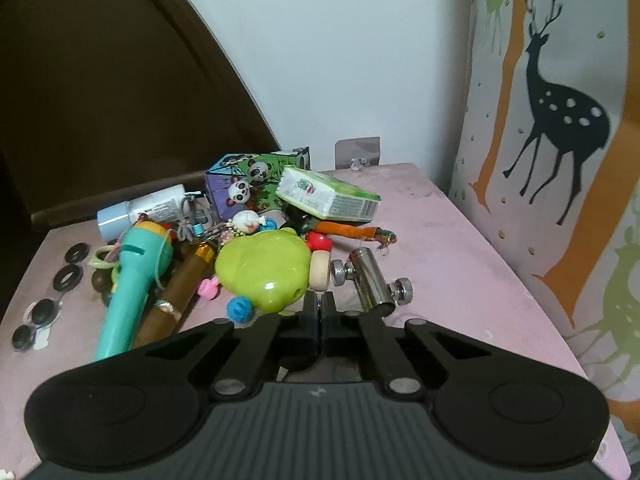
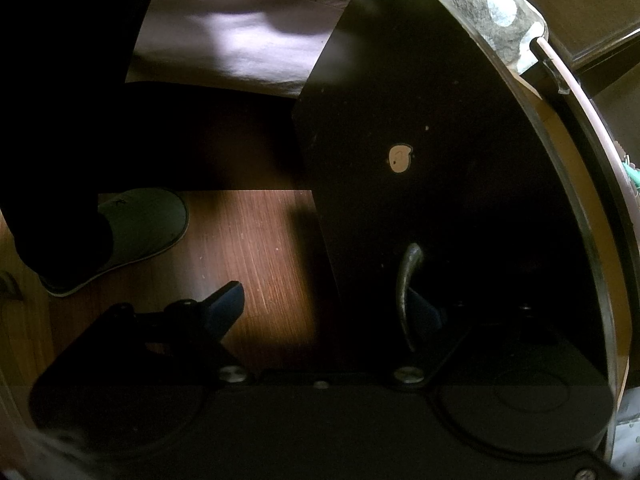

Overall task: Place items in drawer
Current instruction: 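Grasp the black car key with the left tool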

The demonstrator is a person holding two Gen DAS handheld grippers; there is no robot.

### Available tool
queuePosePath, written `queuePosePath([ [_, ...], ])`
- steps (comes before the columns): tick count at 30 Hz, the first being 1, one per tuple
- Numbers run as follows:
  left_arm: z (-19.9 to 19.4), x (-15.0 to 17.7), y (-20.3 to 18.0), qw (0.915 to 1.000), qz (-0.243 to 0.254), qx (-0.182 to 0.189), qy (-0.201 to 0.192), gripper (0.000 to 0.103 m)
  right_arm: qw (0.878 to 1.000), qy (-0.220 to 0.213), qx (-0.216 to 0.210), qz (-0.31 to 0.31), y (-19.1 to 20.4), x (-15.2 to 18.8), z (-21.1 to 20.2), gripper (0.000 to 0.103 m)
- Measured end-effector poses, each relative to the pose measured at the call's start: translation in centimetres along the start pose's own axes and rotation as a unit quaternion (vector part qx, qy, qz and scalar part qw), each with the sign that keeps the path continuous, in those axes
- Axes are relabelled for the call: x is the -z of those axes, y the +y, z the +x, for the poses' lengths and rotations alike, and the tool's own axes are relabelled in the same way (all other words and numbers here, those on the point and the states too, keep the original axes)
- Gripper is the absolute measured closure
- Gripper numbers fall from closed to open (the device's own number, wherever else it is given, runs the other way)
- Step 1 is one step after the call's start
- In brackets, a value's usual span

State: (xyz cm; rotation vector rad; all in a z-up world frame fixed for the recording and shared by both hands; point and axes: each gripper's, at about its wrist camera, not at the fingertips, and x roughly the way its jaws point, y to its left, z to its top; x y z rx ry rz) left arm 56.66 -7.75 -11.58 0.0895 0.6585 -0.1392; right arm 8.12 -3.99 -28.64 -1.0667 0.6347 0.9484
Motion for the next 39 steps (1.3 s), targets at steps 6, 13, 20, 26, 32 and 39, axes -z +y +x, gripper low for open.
queuePosePath([
  [6,-3.6,0.7,0.8,0.9996,-0.011,0.01,-0.025,0.103,1.0,-0.004,-0.004,-0.008,-0.3,0.3,0.1,0.014],
  [13,-8.6,1.7,0.8,0.9986,-0.01,0.02,-0.048,0.103,1.0,-0.002,-0.002,-0.013,-0.2,0.3,0.1,0.014],
  [20,-13.1,3.0,1.0,0.9977,0.007,0.039,-0.055,0.103,1.0,-0.001,-0.002,-0.018,-0.1,0.3,0.1,0.014],
  [26,-17.0,4.1,1.0,0.9961,0.02,0.057,-0.064,0.103,1.0,0.002,-0.001,-0.022,-0.1,0.2,0.2,0.014],
  [32,-17.6,5.8,-0.8,0.9908,0.089,0.097,-0.03,0.101,1.0,0.003,0.002,-0.025,0.0,0.3,0.2,0.014],
  [39,-13.5,7.4,-2.4,0.9872,0.125,0.099,0.004,0.044,1.0,0.004,0.004,-0.028,0.2,0.2,0.5,0.013],
])
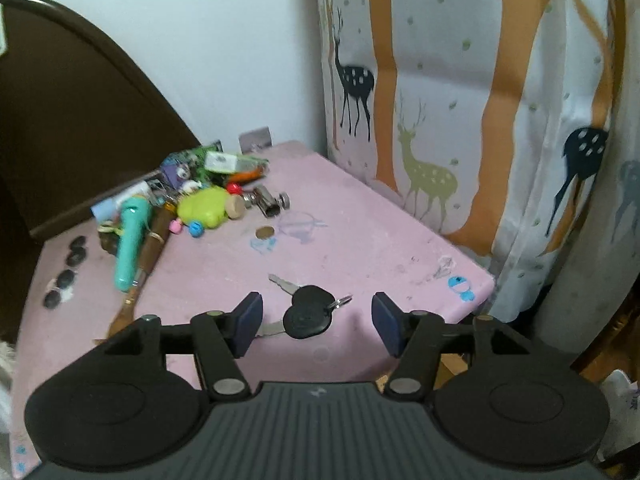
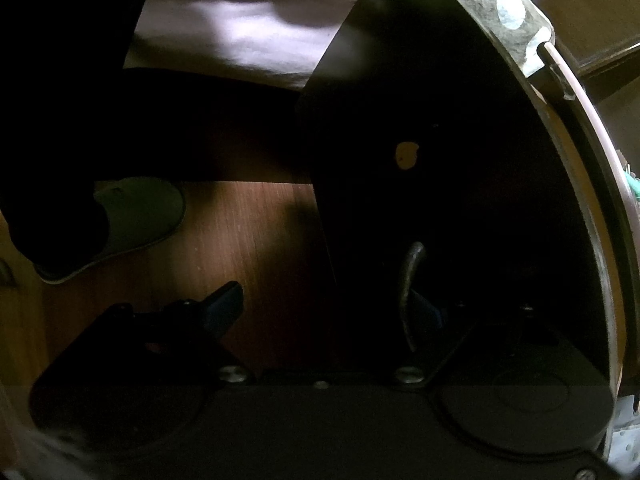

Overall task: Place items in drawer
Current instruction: 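Grasp the black car key with the left tool, then carry the black car key into the drawer and release it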

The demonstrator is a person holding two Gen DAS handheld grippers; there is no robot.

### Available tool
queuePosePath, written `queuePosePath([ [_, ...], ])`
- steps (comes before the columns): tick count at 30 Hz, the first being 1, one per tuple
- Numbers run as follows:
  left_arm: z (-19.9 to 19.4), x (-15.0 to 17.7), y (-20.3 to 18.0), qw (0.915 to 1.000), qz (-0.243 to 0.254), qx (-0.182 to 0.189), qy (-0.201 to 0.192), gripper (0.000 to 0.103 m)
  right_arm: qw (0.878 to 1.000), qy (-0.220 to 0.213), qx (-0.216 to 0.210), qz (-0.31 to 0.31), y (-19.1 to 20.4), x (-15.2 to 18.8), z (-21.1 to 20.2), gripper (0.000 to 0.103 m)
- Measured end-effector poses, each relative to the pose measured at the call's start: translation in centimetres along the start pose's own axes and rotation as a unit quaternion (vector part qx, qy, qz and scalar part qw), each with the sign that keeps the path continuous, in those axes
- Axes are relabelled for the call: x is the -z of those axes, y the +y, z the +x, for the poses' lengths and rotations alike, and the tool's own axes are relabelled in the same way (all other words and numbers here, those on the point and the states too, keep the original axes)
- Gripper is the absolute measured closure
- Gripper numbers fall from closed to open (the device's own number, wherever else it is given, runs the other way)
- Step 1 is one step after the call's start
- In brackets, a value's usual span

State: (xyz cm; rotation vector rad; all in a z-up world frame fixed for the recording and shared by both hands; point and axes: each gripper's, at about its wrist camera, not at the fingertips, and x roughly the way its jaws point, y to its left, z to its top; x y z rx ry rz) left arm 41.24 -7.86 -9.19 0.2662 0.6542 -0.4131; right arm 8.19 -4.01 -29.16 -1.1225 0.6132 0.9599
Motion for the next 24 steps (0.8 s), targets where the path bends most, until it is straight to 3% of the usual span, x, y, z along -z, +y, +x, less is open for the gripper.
queuePosePath([
  [8,4.6,0.1,1.6,0.9982,0.036,0.018,0.044,0.045,1.0,-0.001,0.0,-0.001,0.0,0.0,0.0,0.012],
  [9,4.8,0.0,1.9,0.9979,0.03,0.032,0.047,0.049,1.0,-0.001,0.0,-0.001,0.0,0.0,0.0,0.012],
  [10,4.8,-0.1,2.1,0.9974,0.023,0.045,0.051,0.069,1.0,-0.001,0.0,-0.001,0.0,0.0,0.0,0.012],
  [13,4.4,0.0,1.6,0.9969,0.025,0.049,0.057,0.071,1.0,-0.001,0.0,-0.001,0.1,0.0,0.0,0.012],
  [24,-1.3,0.9,1.5,0.999,-0.033,0.03,-0.009,0.071,1.0,0.0,0.0,-0.002,0.1,-0.1,0.1,0.012],
])
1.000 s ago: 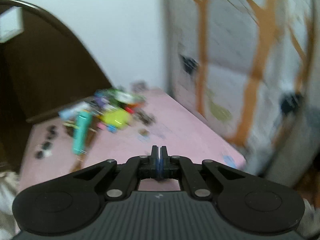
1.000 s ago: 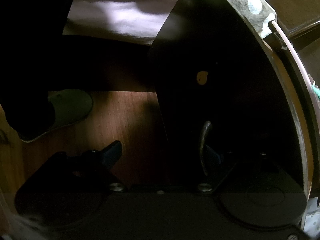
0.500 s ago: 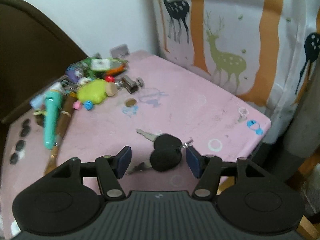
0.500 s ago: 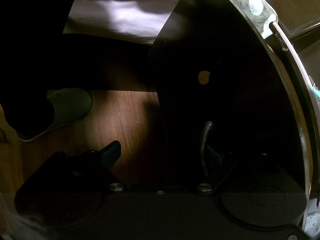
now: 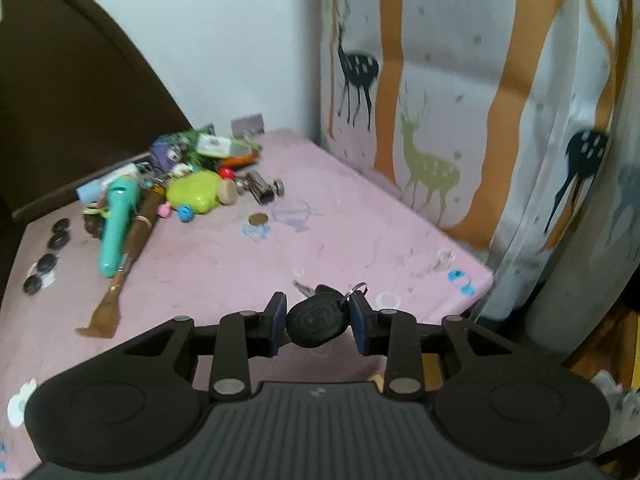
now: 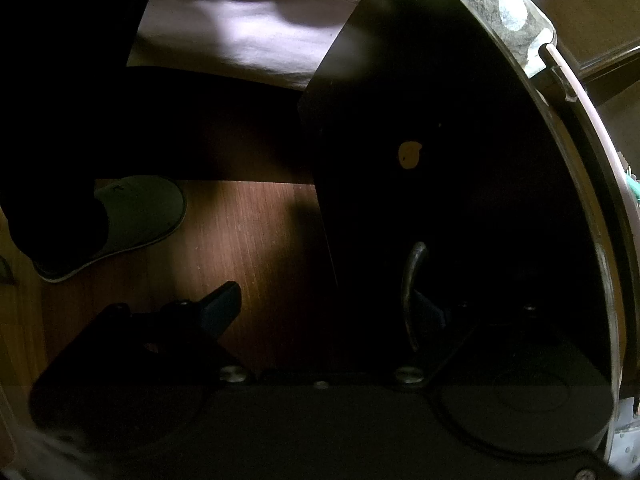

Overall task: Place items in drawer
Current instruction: 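Carry the black car key into the drawer and release it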

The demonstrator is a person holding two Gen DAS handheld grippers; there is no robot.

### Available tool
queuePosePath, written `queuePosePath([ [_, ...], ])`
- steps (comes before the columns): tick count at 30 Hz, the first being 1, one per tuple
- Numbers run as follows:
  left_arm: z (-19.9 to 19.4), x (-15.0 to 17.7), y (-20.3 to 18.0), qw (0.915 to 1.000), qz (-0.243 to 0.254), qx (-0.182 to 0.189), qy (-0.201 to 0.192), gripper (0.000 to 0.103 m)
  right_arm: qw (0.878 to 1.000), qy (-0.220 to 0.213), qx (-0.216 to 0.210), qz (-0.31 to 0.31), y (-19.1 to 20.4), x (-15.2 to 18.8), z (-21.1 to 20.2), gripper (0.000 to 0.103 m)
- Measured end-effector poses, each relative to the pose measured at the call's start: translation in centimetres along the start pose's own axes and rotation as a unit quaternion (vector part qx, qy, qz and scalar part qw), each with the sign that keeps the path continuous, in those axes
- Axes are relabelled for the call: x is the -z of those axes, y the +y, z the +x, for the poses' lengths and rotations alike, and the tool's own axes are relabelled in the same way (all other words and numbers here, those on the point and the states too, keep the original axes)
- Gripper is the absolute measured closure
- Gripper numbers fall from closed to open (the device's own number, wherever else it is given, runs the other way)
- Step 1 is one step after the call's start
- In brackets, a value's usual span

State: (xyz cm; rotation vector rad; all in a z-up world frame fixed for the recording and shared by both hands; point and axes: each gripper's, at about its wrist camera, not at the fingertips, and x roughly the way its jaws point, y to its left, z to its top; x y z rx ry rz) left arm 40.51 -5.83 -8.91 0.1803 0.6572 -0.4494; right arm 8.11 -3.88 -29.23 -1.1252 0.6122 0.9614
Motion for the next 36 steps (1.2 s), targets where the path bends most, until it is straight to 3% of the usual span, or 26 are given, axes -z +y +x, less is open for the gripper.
queuePosePath([
  [8,-5.3,0.4,0.1,0.999,-0.027,0.0,-0.036,0.071,1.0,0.0,0.0,0.0,0.0,-0.1,0.0,0.012],
  [14,-8.0,2.3,-0.9,0.999,-0.033,0.01,-0.028,0.071,1.0,0.001,0.0,0.0,0.0,-0.1,0.1,0.012],
  [23,-6.3,7.9,-1.5,0.9972,-0.038,0.019,0.062,0.071,1.0,0.001,0.001,0.001,0.1,-0.1,0.1,0.012],
  [30,-1.8,12.3,-2.7,0.9891,-0.018,0.027,0.144,0.071,1.0,0.002,0.002,0.0,0.1,-0.1,0.1,0.011],
  [36,1.5,13.5,-2.8,0.9818,-0.02,0.029,0.187,0.071,1.0,0.001,0.002,-0.002,0.2,-0.2,0.3,0.01],
])
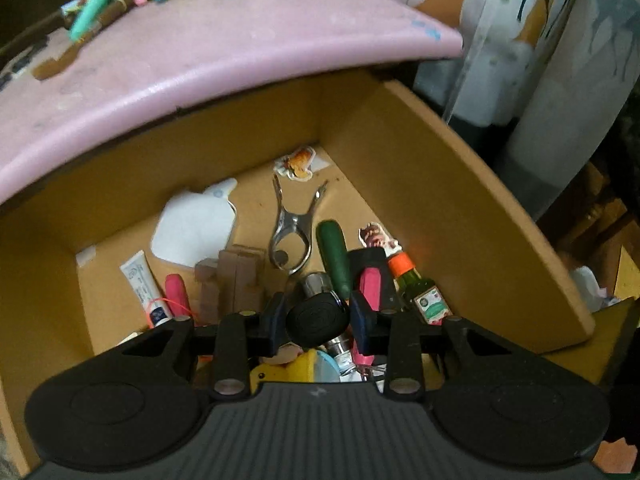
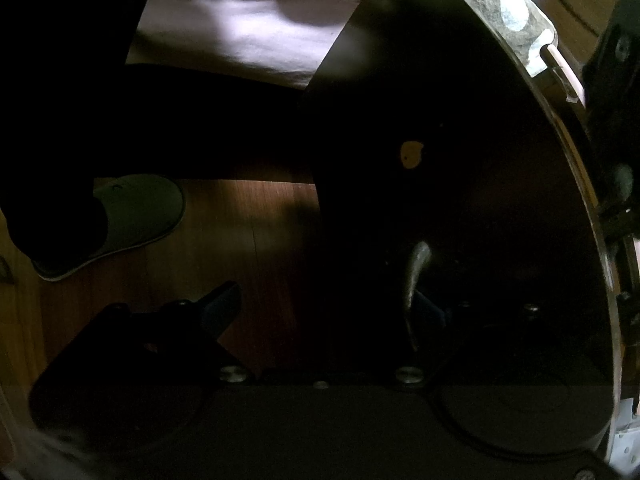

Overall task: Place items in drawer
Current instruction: 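Carry the black car key into the drawer and release it, then return the left tool to the pile and grasp the teal flashlight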

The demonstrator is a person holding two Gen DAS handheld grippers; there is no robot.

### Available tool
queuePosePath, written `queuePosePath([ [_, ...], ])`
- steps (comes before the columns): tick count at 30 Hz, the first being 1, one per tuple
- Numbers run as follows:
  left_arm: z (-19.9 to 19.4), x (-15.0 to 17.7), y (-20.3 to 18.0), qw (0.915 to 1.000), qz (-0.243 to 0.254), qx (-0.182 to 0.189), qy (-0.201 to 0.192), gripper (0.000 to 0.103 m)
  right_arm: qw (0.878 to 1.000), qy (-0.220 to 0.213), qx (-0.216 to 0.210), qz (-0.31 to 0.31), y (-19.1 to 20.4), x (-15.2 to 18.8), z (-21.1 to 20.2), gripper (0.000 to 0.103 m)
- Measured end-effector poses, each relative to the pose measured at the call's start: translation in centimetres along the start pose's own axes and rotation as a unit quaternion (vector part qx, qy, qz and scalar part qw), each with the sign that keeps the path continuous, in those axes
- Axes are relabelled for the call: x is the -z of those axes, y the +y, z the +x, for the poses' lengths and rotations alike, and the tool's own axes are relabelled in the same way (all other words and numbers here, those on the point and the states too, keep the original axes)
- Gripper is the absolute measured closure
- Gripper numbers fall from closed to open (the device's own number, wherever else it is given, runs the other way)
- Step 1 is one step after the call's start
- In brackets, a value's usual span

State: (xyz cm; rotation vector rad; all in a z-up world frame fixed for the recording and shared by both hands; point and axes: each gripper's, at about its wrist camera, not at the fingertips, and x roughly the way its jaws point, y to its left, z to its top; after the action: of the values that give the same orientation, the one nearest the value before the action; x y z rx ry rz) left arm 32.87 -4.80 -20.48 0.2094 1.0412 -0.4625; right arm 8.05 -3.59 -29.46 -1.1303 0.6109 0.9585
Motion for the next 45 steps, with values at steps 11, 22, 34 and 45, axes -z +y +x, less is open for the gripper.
queuePosePath([
  [11,0.4,0.1,-0.2,0.9999,-0.008,-0.005,0.012,0.032,1.0,0.0,-0.001,-0.002,-0.1,0.0,0.1,0.01],
  [22,-7.1,-2.8,1.5,0.9931,-0.052,-0.02,-0.102,0.032,1.0,0.0,-0.001,0.0,0.0,0.0,0.1,0.01],
  [34,-7.7,-11.3,6.3,0.9749,-0.059,-0.098,-0.191,0.042,1.0,0.0,0.001,0.0,0.1,0.0,0.0,0.009],
  [45,-4.8,-14.0,11.1,0.9648,-0.089,-0.162,-0.187,0.054,1.0,-0.001,0.0,-0.003,0.0,0.0,0.2,0.009],
])
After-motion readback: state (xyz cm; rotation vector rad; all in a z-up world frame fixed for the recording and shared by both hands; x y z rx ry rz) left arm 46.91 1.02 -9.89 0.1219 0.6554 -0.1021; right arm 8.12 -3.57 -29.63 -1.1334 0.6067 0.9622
